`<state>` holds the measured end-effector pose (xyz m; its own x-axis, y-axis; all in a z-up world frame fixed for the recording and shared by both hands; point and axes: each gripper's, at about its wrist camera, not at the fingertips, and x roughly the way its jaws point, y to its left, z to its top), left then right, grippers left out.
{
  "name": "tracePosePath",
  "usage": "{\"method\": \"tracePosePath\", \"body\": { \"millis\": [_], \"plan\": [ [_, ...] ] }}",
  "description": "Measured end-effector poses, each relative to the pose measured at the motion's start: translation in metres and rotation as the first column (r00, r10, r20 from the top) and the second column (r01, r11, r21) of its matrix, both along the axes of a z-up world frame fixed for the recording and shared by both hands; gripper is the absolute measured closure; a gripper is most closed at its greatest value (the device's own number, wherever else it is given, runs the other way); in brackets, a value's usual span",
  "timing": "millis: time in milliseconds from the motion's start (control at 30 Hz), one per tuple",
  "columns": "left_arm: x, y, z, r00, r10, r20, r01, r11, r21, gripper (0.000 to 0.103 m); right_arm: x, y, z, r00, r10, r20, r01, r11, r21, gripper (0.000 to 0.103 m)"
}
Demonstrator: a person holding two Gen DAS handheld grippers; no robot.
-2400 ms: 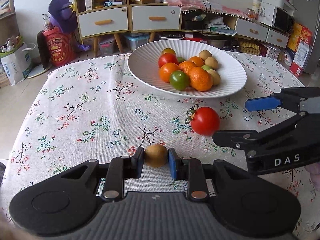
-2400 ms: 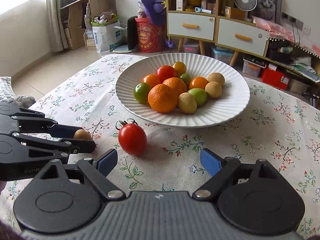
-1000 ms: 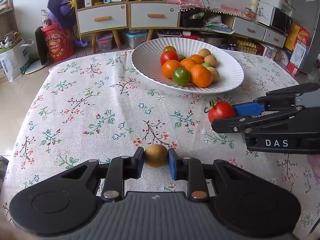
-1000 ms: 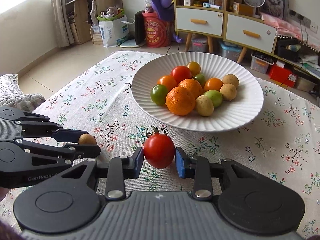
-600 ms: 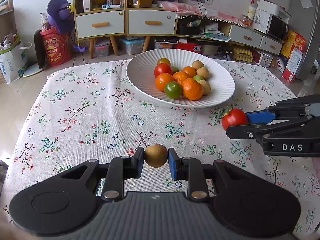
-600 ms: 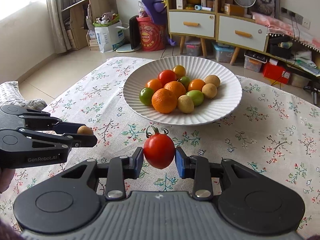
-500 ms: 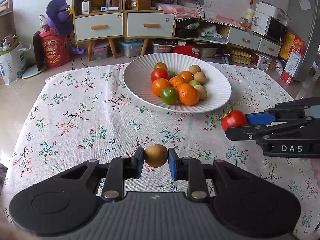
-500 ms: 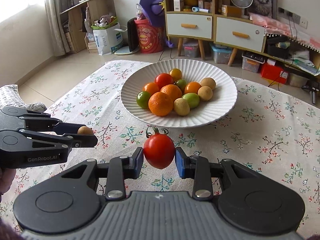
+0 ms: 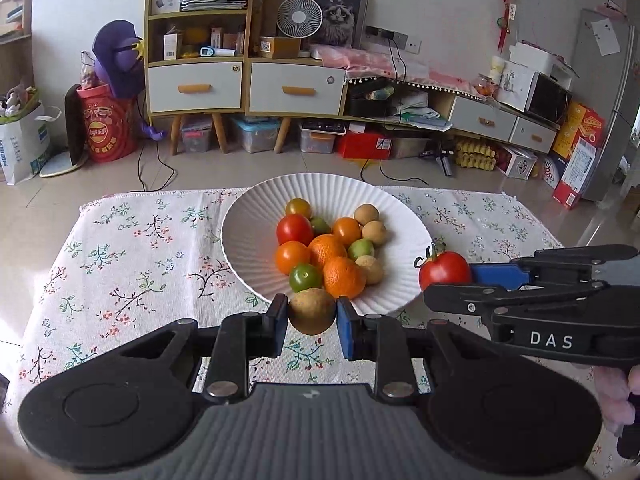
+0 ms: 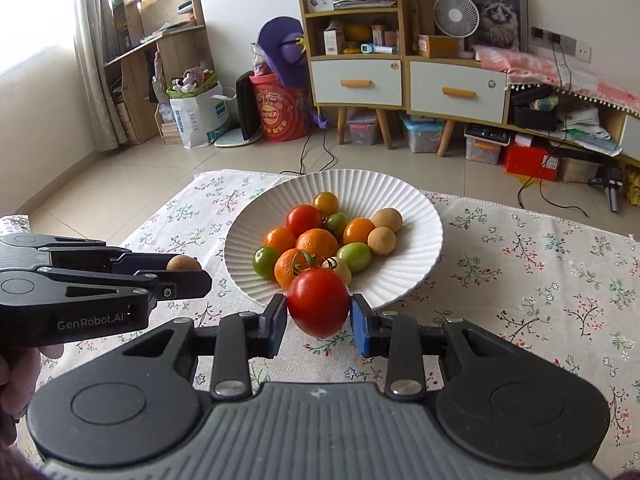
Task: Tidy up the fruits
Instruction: 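Carry the brown fruit and red tomato in both tools over the white plate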
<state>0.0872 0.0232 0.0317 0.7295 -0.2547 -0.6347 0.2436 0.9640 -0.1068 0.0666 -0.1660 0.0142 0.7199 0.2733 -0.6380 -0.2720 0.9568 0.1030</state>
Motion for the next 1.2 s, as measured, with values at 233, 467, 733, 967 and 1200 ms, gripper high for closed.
{"method": "tracePosePath", "body": {
  "millis": [233, 467, 733, 967, 1200],
  "plan": [
    [0.024, -0.005, 0.009, 0.999, 0.037, 0.008, -0.037, 0.999, -0.032, 0.086, 0.018, -0.004, 0.005, 0.999, -0.038, 0.016, 0.038, 0.999, 0.023, 0.072],
    [0.058, -0.004, 0.007, 0.999, 0.051, -0.015, -0.052, 0.997, -0.061, 0.086, 0.039, -0.010, 0.006, 0.998, -0.054, 0.029, 0.052, 0.997, 0.063, 0.072],
    [0.097, -0.007, -0.006, 0.998, 0.055, -0.044, -0.059, 0.994, -0.091, 0.086, 0.073, -0.017, -0.007, 0.998, -0.062, 0.023, 0.059, 0.990, 0.125, 0.072],
    [0.115, -0.007, -0.021, 0.993, 0.088, -0.081, -0.094, 0.993, -0.075, 0.086, 0.103, -0.014, -0.021, 0.998, -0.067, -0.004, 0.067, 0.990, 0.123, 0.072],
    [0.124, -0.002, -0.026, 0.990, 0.092, -0.103, -0.100, 0.991, -0.084, 0.086, 0.108, -0.010, -0.030, 0.998, -0.062, -0.013, 0.063, 0.992, 0.110, 0.072]
  ]
}}
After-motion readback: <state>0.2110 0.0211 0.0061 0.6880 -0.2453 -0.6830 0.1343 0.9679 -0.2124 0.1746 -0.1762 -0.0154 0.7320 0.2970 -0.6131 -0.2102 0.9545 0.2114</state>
